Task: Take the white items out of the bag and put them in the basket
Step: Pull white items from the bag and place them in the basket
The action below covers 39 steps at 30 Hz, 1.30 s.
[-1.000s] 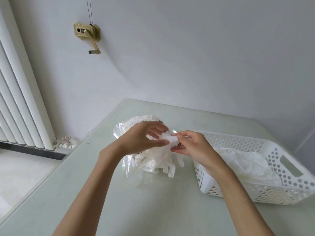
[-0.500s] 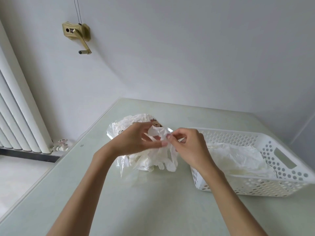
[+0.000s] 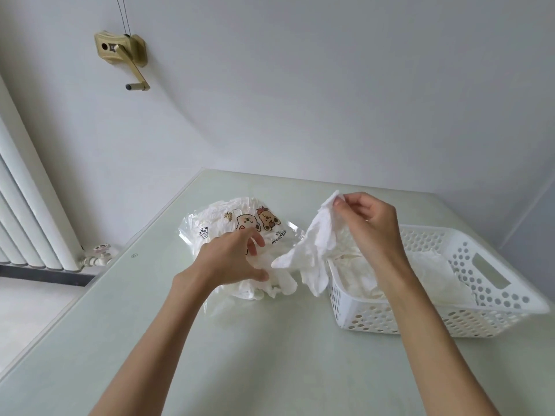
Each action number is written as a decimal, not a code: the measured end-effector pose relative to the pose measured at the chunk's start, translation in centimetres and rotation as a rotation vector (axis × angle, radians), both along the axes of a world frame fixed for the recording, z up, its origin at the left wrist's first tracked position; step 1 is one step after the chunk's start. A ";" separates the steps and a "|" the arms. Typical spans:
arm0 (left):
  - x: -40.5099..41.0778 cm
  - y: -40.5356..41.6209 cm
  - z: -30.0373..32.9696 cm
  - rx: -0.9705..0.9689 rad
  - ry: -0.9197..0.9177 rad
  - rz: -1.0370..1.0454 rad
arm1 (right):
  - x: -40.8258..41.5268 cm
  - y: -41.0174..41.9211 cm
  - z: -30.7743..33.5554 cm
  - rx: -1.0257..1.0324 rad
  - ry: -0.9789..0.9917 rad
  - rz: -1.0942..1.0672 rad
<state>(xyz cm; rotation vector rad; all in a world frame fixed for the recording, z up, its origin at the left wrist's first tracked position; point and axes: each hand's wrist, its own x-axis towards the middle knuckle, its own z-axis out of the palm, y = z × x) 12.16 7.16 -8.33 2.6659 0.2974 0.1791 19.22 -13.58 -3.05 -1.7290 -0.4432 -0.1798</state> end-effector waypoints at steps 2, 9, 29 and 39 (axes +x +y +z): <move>-0.1 -0.3 0.1 0.030 0.021 -0.005 | 0.1 -0.3 0.3 0.007 0.075 0.029; -1.0 -0.2 1.3 -0.041 0.159 -0.099 | -0.6 -1.3 1.7 0.036 0.157 0.164; 2.5 -14.8 9.7 -0.611 -0.400 -0.346 | -0.4 -13.3 7.1 -0.130 -0.162 -0.030; 3.1 -18.9 10.7 -0.691 -0.104 -0.522 | -0.1 -14.5 7.2 -0.220 -0.002 -0.005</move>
